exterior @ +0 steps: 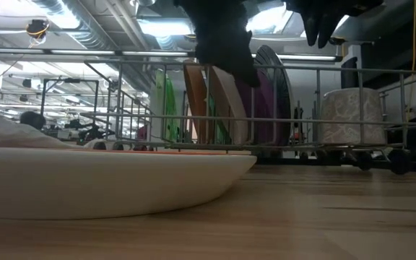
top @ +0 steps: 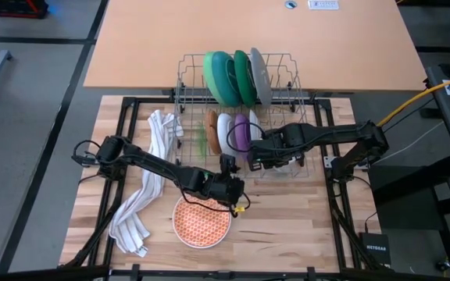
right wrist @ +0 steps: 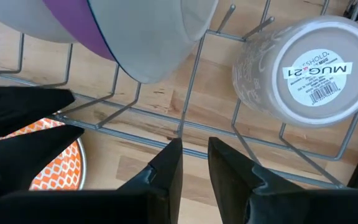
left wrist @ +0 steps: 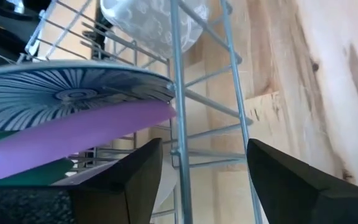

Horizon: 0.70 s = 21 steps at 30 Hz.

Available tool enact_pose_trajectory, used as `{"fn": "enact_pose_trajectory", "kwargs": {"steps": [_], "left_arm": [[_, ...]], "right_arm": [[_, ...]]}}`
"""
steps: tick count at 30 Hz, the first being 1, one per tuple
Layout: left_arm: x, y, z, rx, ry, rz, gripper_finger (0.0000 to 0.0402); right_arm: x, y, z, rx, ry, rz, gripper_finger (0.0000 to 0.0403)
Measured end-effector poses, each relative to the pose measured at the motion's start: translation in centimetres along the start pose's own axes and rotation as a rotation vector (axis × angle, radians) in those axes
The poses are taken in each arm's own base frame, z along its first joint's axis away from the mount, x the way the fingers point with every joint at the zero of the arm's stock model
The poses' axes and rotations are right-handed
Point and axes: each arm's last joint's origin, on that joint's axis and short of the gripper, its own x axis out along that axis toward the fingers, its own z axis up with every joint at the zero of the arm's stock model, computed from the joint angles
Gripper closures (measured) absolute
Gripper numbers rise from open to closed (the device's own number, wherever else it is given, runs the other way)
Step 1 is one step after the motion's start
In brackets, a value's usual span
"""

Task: Sort dishes
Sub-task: Put the orange plate into the dish rack

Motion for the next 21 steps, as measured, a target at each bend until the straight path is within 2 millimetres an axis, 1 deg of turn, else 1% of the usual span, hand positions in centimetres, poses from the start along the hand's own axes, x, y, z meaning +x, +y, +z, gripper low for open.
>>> {"fn": "enact_pose_trajectory", "kwargs": {"steps": [6,11,15,18,21], "left_arm": [[-2.1,0.9,0.7,-0.028,-0.059,0.005,0.0178],[-4.8,1.8,1.0,-0.076,-0.111,-0.004,0.0178],[-8.0,2.4,0.9,-0.097,-0.138,-0.031,0.0178],[-10.8,2.5,0.1,-0.123,-0.126,-0.074,0.0178],[-13.4,2.0,-1.0,-0.163,-0.089,-0.135,0.0178]], "right_arm": [[0.0,0.0,0.0,-0.004,-0.007,-0.001,0.0322],[0.0,0.0,0.0,-0.029,-0.017,-0.004,0.0322],[0.0,0.0,0.0,-0.029,-0.016,-0.003,0.0322],[0.0,0.0,0.0,-0.029,-0.016,0.0,0.0322],[0.0,0.2,0.0,-0.027,-0.019,0.016,0.0322]]}}
